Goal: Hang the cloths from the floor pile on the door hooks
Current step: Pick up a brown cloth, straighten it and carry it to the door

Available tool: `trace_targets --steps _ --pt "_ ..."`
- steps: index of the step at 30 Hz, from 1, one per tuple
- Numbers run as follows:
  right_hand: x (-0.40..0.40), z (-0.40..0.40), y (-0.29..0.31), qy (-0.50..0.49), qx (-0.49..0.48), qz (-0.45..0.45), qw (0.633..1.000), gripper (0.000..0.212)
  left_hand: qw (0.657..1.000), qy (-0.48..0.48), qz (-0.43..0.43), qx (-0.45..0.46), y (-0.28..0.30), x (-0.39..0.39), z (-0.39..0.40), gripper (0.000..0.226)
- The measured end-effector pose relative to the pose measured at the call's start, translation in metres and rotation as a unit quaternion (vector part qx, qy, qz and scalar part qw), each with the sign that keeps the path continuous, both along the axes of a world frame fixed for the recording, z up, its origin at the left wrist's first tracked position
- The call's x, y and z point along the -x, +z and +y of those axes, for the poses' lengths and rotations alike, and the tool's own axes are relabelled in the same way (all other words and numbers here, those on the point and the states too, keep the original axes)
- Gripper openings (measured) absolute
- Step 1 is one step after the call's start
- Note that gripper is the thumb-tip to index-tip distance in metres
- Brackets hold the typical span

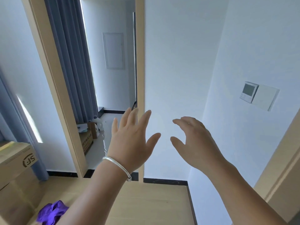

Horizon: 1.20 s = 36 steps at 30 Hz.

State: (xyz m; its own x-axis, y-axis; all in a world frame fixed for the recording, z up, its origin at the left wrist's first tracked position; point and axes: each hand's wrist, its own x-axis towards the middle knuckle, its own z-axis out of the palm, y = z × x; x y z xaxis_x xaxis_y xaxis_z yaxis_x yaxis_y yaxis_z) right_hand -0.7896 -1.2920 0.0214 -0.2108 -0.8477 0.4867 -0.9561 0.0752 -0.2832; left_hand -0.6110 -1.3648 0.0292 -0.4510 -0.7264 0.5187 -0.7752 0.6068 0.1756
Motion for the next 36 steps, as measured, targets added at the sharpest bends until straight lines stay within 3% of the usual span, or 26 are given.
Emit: trace_targets --steps 22,36 --pt "0.111 -0.266 -0.010 0.149 0.006 -0.056 0.987 0.049 0.989 0.148 -0.018 -0.006 -0.001 0.087 -0.203 0.067" --pt "0.038 -0.419 -0.041 0.253 -0.033 -0.055 0.965 0.051 0.969 0.240 -0.011 -0.047 -0.036 0.020 -0.319 0.068"
